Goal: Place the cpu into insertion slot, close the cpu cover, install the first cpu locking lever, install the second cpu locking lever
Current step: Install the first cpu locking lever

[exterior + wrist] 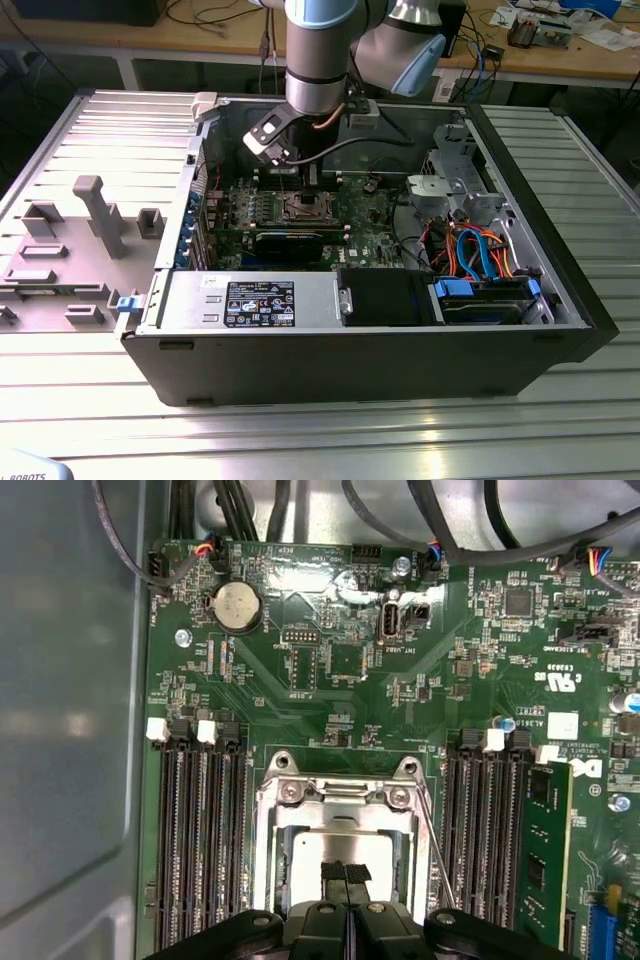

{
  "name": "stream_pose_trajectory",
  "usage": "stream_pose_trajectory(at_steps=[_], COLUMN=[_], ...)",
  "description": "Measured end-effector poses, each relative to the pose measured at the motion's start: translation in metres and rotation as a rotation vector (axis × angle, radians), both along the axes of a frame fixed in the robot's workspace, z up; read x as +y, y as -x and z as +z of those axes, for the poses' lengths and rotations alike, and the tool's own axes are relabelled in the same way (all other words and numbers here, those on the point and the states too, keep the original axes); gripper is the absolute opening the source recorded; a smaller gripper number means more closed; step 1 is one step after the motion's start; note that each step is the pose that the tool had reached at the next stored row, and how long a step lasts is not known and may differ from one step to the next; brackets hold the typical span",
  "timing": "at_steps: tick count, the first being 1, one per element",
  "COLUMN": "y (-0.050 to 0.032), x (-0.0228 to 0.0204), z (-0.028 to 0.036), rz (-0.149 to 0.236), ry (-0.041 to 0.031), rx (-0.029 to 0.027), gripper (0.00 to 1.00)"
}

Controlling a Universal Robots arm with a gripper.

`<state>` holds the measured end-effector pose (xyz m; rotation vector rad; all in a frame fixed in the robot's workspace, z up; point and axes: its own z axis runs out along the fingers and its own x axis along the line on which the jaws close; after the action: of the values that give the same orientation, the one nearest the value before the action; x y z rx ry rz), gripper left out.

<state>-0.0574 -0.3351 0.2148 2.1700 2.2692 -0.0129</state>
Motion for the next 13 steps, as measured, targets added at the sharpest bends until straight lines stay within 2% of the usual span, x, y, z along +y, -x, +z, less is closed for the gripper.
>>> stream_pose_trajectory(at_steps=[2,4,7,8,13], y=[0.0001,0.0001,0.0001,0.0001,0.0001], x=[0.0000,0.0000,0.0000,0.0000,0.0001], z=[0.0019,0.0088,0.0134,0.0167,0.0220], rz=[0.000,0.000,0.000,-0.001,-0.001], ry=[0.0013,0.0013,0.0012,0.0012,0.0024], rx=[0.0001,0.0001,0.0000,0.0001,-0.0002], gripper=[0.11,0.11,0.11,0.11,0.11])
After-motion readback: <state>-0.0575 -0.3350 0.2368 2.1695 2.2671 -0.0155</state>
